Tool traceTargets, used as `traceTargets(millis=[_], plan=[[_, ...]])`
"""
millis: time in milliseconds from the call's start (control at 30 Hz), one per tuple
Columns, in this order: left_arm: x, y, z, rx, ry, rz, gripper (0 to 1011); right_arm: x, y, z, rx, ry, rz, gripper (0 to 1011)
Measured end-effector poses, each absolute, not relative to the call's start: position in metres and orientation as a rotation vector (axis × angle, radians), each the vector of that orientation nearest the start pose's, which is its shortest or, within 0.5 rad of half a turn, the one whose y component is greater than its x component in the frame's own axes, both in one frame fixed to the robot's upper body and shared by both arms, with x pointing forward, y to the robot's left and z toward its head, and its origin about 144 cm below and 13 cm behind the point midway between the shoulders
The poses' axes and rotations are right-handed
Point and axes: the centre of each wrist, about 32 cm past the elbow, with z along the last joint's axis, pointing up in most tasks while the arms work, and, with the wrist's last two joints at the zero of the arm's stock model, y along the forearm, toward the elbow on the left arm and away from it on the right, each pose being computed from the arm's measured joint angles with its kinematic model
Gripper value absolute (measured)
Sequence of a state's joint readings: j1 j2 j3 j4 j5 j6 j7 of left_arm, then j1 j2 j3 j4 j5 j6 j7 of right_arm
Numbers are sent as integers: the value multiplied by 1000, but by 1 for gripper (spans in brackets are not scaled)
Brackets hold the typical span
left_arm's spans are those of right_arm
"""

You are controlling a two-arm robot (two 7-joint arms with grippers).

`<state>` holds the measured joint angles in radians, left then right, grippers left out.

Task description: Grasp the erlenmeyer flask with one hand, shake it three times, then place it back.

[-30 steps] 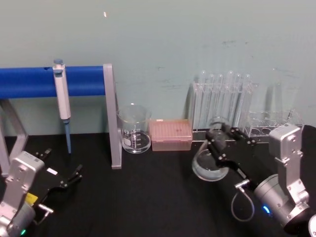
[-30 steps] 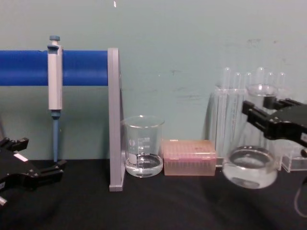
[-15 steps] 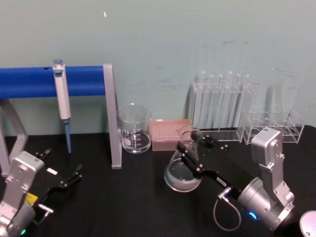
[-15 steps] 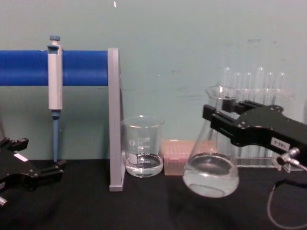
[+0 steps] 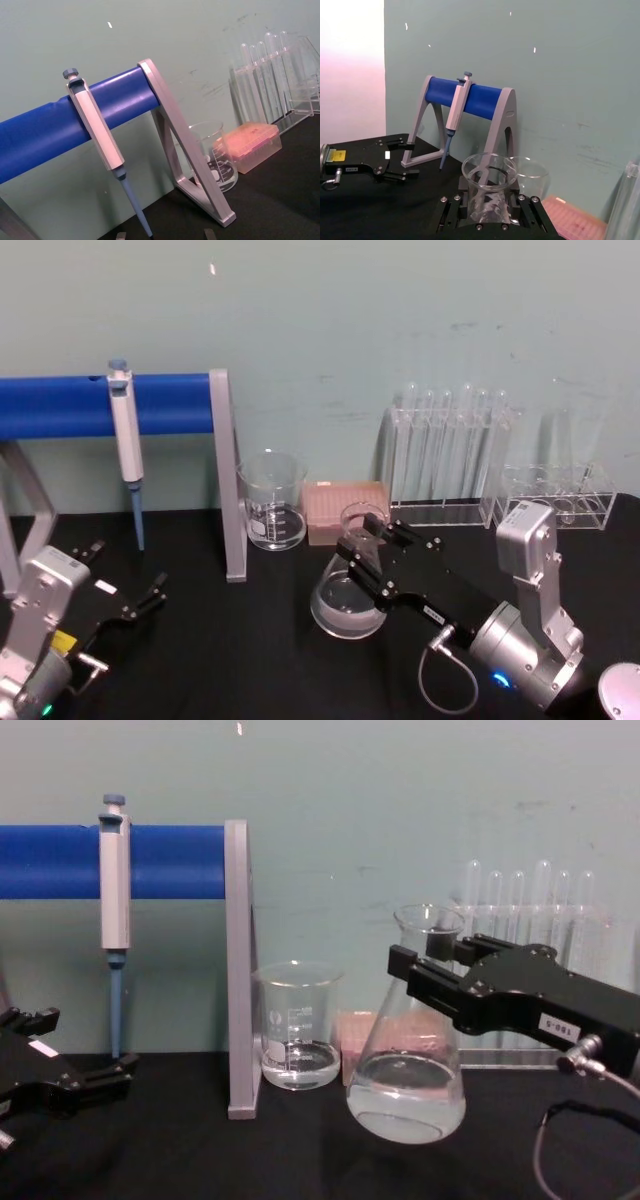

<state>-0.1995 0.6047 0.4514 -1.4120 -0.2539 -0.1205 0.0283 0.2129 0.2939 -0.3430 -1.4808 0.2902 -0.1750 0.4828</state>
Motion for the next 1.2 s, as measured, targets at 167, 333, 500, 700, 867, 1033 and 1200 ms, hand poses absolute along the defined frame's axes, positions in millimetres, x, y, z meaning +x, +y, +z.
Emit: traceTargets(millis=[167, 333, 500, 700, 867, 1033, 1200], plan=[[489, 310, 1140, 305, -285, 1248, 1001, 504, -217, 1170, 86, -187, -797, 451], [489, 310, 1140, 304, -285, 1248, 1001, 503, -217, 1169, 89, -189, -839, 451], [489, 310, 1140, 305, -285, 1248, 1001, 502, -220, 1168, 87, -197, -897, 451], [489, 310, 1140, 304, -285, 1248, 1001, 502, -226, 1168, 86, -207, -971, 451], [489, 310, 1140, 305, -285, 1248, 1001, 503, -231, 1169, 87, -212, -1032, 451], [489, 310, 1140, 305, -285, 1248, 1001, 503, -239, 1169, 85, -215, -1103, 451], [489, 310, 1140, 304, -285, 1248, 1001, 503, -245, 1168, 81, -215, -1154, 451]])
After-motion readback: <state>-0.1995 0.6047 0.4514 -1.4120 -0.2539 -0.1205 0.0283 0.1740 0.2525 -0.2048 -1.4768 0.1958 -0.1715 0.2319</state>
